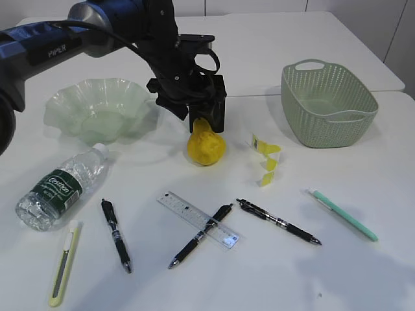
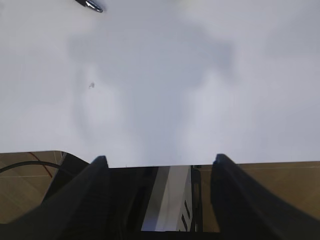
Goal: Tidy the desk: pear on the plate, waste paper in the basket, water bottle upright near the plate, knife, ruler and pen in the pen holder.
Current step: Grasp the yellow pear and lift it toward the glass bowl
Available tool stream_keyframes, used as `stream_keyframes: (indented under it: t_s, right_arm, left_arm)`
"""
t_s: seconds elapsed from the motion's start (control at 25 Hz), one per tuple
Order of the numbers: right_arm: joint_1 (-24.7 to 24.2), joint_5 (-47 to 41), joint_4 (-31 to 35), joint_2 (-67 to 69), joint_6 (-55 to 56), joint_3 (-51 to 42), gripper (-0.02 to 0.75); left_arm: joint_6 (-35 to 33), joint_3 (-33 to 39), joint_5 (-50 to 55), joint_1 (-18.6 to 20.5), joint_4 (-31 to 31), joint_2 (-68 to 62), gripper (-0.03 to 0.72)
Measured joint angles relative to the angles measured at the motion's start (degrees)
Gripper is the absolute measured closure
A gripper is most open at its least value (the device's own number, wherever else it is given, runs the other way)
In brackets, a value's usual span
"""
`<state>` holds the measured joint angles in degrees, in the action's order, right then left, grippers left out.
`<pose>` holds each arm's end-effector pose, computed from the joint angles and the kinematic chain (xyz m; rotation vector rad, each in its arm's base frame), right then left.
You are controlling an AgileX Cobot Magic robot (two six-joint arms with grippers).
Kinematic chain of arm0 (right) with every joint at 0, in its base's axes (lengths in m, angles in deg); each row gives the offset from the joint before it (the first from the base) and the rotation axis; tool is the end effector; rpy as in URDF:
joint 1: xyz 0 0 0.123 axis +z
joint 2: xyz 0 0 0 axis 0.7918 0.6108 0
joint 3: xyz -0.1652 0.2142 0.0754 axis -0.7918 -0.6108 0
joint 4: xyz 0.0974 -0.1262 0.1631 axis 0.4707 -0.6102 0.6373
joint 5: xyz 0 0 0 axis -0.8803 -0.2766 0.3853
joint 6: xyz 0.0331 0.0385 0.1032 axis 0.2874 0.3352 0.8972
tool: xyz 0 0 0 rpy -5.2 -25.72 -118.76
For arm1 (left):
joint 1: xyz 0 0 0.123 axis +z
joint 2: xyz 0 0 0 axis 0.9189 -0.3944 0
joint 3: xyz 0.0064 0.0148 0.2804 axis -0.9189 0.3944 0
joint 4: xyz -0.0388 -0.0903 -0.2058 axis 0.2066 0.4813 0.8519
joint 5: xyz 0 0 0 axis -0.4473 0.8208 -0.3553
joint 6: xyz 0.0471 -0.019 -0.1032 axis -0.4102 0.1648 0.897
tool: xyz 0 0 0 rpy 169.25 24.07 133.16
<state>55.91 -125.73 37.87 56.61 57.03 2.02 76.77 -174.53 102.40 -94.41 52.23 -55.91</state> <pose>0.1566 0.0242 0.2423 0.1566 2.9837 0.2150 0.4512 -0.2552 0.1765 0.5769 2.6691 -0.3670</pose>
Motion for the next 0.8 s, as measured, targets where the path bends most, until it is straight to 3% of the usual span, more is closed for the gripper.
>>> stream_keyframes:
  t_s: [0.8]
  right_arm:
    - [0.0,0.7,0.0,0.0,0.0,0.0,0.241]
  left_arm:
    - [0.2,-0.2,-0.2,0.2,3.1,-1.8,0.133]
